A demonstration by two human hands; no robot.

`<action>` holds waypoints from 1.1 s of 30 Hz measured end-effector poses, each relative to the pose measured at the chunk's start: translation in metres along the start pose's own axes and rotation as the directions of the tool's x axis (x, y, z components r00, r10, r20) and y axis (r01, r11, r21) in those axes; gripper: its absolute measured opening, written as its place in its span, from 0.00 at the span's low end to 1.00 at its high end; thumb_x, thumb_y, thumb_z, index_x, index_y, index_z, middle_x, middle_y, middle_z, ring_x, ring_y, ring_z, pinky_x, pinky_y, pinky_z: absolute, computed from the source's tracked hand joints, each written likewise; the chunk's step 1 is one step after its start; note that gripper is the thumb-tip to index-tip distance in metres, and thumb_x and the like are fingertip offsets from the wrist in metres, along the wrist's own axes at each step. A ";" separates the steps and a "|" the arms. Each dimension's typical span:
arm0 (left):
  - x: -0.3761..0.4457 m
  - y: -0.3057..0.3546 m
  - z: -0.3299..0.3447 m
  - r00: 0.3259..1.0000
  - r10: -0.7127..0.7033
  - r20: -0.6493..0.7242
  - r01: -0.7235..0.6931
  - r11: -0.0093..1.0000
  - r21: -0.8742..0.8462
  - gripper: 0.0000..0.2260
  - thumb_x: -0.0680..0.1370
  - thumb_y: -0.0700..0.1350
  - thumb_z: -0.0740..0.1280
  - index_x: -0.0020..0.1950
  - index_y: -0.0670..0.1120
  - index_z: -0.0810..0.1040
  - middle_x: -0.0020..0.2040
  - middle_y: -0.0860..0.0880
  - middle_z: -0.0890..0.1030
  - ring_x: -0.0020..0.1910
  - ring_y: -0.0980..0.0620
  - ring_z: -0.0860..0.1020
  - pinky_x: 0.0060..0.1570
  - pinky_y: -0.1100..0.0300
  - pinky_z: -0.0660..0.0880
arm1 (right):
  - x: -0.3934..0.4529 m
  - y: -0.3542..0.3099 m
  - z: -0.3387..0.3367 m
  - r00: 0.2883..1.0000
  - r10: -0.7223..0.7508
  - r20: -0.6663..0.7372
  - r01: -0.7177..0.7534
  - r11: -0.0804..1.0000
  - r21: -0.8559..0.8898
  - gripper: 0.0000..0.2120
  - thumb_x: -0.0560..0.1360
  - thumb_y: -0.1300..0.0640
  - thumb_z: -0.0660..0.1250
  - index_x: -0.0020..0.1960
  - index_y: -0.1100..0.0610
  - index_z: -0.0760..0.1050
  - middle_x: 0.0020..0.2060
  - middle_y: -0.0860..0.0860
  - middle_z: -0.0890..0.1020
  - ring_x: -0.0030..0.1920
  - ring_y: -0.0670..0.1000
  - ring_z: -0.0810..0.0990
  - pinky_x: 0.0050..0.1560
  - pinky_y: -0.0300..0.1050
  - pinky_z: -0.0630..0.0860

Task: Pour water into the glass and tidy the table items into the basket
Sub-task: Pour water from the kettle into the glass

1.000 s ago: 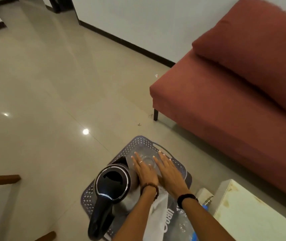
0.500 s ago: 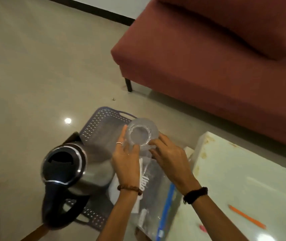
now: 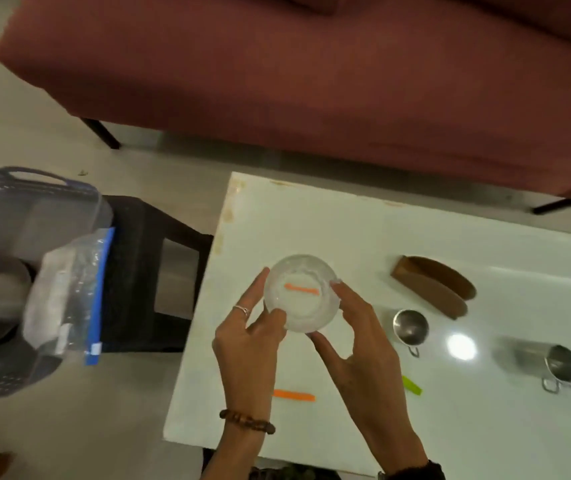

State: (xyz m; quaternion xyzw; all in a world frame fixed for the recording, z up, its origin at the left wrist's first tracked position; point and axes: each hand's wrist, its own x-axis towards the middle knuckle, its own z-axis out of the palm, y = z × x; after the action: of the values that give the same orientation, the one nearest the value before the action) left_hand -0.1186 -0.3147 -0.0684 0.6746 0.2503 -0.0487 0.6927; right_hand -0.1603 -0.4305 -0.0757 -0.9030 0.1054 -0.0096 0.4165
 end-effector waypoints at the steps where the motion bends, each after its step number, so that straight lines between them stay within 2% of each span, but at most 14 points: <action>1: -0.010 -0.014 0.011 0.999 -0.033 0.015 0.033 0.999 0.003 0.22 0.70 0.32 0.68 0.49 0.62 0.79 0.40 0.68 0.82 0.38 0.68 0.79 0.33 0.66 0.78 | -0.009 0.019 -0.007 0.997 0.064 0.036 -0.066 0.997 0.039 0.36 0.71 0.49 0.71 0.69 0.33 0.52 0.67 0.29 0.62 0.64 0.28 0.64 0.54 0.17 0.61; 3: -0.024 -0.041 0.026 0.993 -0.107 0.046 0.107 0.994 -0.005 0.22 0.71 0.32 0.68 0.47 0.62 0.79 0.44 0.66 0.82 0.43 0.66 0.79 0.32 0.68 0.77 | -0.022 0.056 -0.015 0.984 0.139 0.112 -0.150 0.984 0.094 0.42 0.70 0.46 0.71 0.71 0.34 0.46 0.67 0.23 0.54 0.66 0.28 0.60 0.54 0.15 0.59; 5: -0.035 -0.066 0.038 0.983 -0.171 0.070 0.171 0.985 0.014 0.21 0.71 0.32 0.67 0.47 0.61 0.79 0.49 0.61 0.81 0.47 0.62 0.79 0.32 0.68 0.77 | -0.029 0.089 -0.018 0.965 0.161 0.207 -0.192 0.972 0.135 0.44 0.69 0.48 0.72 0.72 0.35 0.43 0.69 0.26 0.52 0.68 0.31 0.58 0.56 0.15 0.56; 8: -0.041 -0.097 0.047 0.964 -0.251 0.092 0.248 0.968 0.037 0.21 0.72 0.31 0.65 0.50 0.59 0.78 0.54 0.55 0.80 0.51 0.57 0.77 0.34 0.68 0.78 | -0.030 0.123 -0.015 0.929 0.145 0.341 -0.208 0.966 0.155 0.45 0.70 0.54 0.73 0.70 0.36 0.44 0.70 0.32 0.55 0.69 0.35 0.57 0.57 0.16 0.53; 12: -0.040 -0.124 0.046 0.957 -0.282 0.074 0.281 0.959 0.020 0.19 0.72 0.33 0.66 0.53 0.56 0.78 0.58 0.52 0.79 0.57 0.52 0.76 0.39 0.63 0.80 | -0.026 0.148 -0.001 0.901 0.146 0.409 -0.248 0.946 0.208 0.41 0.69 0.57 0.73 0.72 0.39 0.53 0.70 0.40 0.65 0.69 0.41 0.64 0.58 0.21 0.59; 15: -0.034 -0.134 0.043 0.957 -0.283 0.070 0.284 0.959 -0.016 0.19 0.72 0.33 0.67 0.55 0.55 0.77 0.57 0.52 0.79 0.60 0.49 0.75 0.43 0.60 0.79 | -0.023 0.155 0.011 0.899 0.141 0.414 -0.252 0.941 0.227 0.39 0.70 0.57 0.72 0.72 0.41 0.54 0.71 0.43 0.66 0.69 0.42 0.66 0.62 0.31 0.62; 17: -0.030 -0.137 0.041 0.960 -0.271 0.069 0.273 0.962 -0.019 0.18 0.72 0.32 0.66 0.55 0.54 0.77 0.57 0.52 0.79 0.60 0.49 0.75 0.43 0.60 0.78 | -0.022 0.156 0.017 0.901 0.133 0.413 -0.249 0.939 0.239 0.38 0.70 0.57 0.72 0.73 0.43 0.54 0.71 0.44 0.66 0.69 0.43 0.66 0.64 0.33 0.62; 21: -0.023 -0.143 0.039 0.963 -0.253 0.091 0.256 0.967 -0.020 0.19 0.72 0.32 0.66 0.54 0.53 0.77 0.56 0.52 0.79 0.60 0.50 0.75 0.43 0.60 0.79 | -0.024 0.158 0.026 0.915 0.141 0.377 -0.240 0.943 0.230 0.38 0.70 0.59 0.72 0.73 0.48 0.55 0.70 0.45 0.67 0.68 0.43 0.66 0.60 0.22 0.60; 23: -0.022 -0.146 0.037 0.964 -0.242 0.108 0.245 0.970 -0.010 0.19 0.72 0.32 0.66 0.54 0.54 0.78 0.56 0.54 0.79 0.59 0.51 0.75 0.44 0.60 0.79 | -0.026 0.158 0.030 0.924 0.143 0.354 -0.227 0.952 0.207 0.38 0.70 0.59 0.72 0.73 0.49 0.55 0.70 0.45 0.67 0.68 0.44 0.66 0.59 0.21 0.60; 26: -0.022 -0.149 0.031 0.964 -0.212 0.158 0.210 0.977 0.029 0.17 0.73 0.34 0.66 0.58 0.51 0.77 0.58 0.53 0.79 0.60 0.52 0.75 0.54 0.57 0.77 | -0.031 0.154 0.030 0.934 0.139 0.329 -0.198 0.968 0.151 0.39 0.72 0.62 0.71 0.74 0.48 0.53 0.72 0.47 0.65 0.70 0.45 0.65 0.59 0.19 0.59; 29: -0.022 -0.144 0.021 0.964 -0.187 0.188 0.176 0.981 0.076 0.16 0.75 0.37 0.65 0.62 0.47 0.74 0.62 0.50 0.76 0.58 0.59 0.74 0.52 0.74 0.73 | -0.037 0.134 0.023 0.951 0.130 0.280 -0.146 0.989 0.036 0.41 0.72 0.68 0.69 0.73 0.46 0.48 0.75 0.51 0.59 0.71 0.45 0.60 0.57 0.15 0.54; 30: -0.022 -0.140 0.014 0.966 -0.183 0.182 0.172 0.982 0.076 0.16 0.75 0.38 0.65 0.62 0.48 0.74 0.62 0.50 0.75 0.56 0.62 0.74 0.50 0.76 0.72 | -0.040 0.123 0.021 0.962 0.124 0.244 -0.125 0.992 -0.014 0.41 0.72 0.69 0.68 0.72 0.47 0.48 0.75 0.52 0.58 0.70 0.44 0.59 0.56 0.14 0.53; 31: -0.022 -0.136 0.005 0.969 -0.177 0.171 0.168 0.983 0.069 0.14 0.76 0.38 0.64 0.61 0.48 0.74 0.61 0.51 0.76 0.55 0.63 0.74 0.52 0.75 0.72 | -0.044 0.110 0.021 0.974 0.116 0.196 -0.108 0.993 -0.051 0.39 0.72 0.69 0.67 0.73 0.48 0.51 0.75 0.53 0.58 0.69 0.43 0.59 0.55 0.14 0.53; 33: -0.022 -0.125 -0.017 0.973 -0.170 0.154 0.165 0.985 0.041 0.11 0.77 0.38 0.63 0.55 0.51 0.77 0.57 0.51 0.79 0.56 0.59 0.76 0.58 0.65 0.73 | -0.052 0.080 0.024 0.991 0.094 0.096 -0.088 0.994 -0.069 0.31 0.74 0.67 0.66 0.72 0.52 0.59 0.73 0.52 0.62 0.67 0.40 0.60 0.54 0.14 0.54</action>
State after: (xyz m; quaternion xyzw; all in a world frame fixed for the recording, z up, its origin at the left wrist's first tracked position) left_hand -0.1933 -0.3155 -0.1723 0.6547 0.2501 -0.1634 0.6943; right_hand -0.2236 -0.4523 -0.1481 -0.9095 0.1259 0.0578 0.3920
